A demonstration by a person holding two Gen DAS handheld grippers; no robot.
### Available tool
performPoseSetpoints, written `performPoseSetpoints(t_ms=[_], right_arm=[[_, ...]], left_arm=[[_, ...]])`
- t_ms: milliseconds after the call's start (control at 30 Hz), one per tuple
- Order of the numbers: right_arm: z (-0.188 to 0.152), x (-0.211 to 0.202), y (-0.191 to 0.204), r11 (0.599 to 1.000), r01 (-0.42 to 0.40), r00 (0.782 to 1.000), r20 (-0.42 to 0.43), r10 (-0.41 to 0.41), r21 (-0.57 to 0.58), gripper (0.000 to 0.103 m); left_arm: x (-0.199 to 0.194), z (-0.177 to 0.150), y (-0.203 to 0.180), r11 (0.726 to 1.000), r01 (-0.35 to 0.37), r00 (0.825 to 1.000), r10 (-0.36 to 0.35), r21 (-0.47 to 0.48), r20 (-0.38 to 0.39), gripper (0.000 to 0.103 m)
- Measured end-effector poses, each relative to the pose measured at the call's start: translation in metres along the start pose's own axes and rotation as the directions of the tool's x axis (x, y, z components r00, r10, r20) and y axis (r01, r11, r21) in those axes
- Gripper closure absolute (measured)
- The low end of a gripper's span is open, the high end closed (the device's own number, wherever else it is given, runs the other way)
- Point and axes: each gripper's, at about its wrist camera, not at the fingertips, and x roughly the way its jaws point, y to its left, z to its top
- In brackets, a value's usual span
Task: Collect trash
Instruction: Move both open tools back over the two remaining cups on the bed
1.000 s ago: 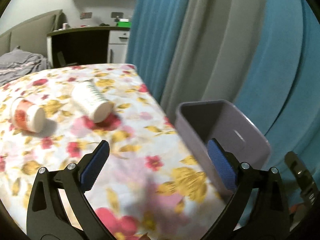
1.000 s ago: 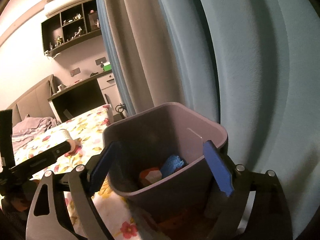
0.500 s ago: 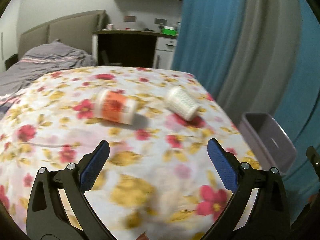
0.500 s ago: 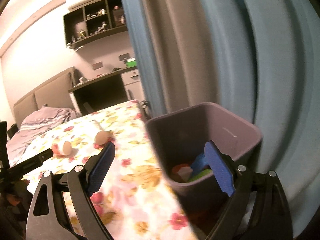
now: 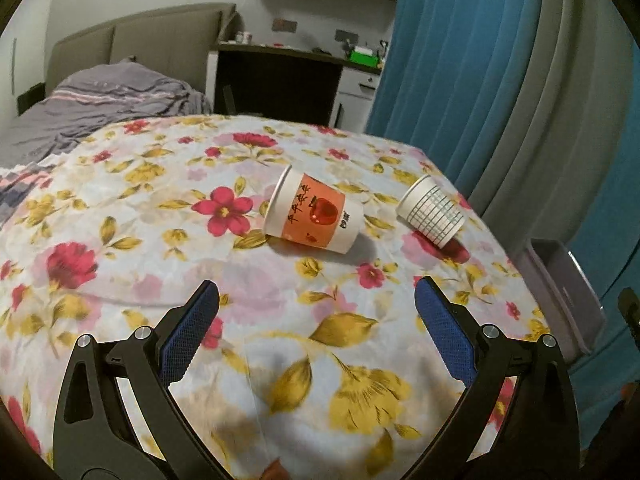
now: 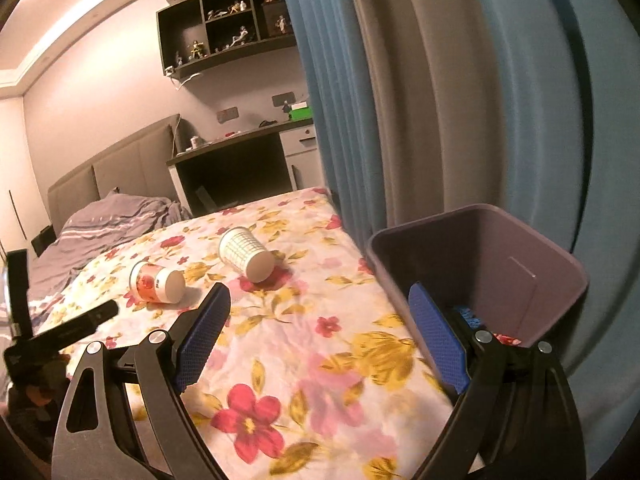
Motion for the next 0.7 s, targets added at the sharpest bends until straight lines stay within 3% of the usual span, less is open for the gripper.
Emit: performPoseSetpoints(t_ms=[433, 700], right_arm=[[0.004, 0.039, 0.031, 1.0, -0.007, 0.999, -0.046, 0.005, -0.031, 0.015], [0.009, 0.059, 0.049, 0.998, -0.02, 0.998, -0.067, 0.016, -0.057, 0.015]], left_arm=[[0.073, 0.03, -0.01, 0.982, 0.024, 0.997, -0.01, 0.187, -0.076, 0.006], [0.097, 0.039, -0.006, 0.979, 0.008, 0.994, 0.014, 0.204, -0.106, 0.006]])
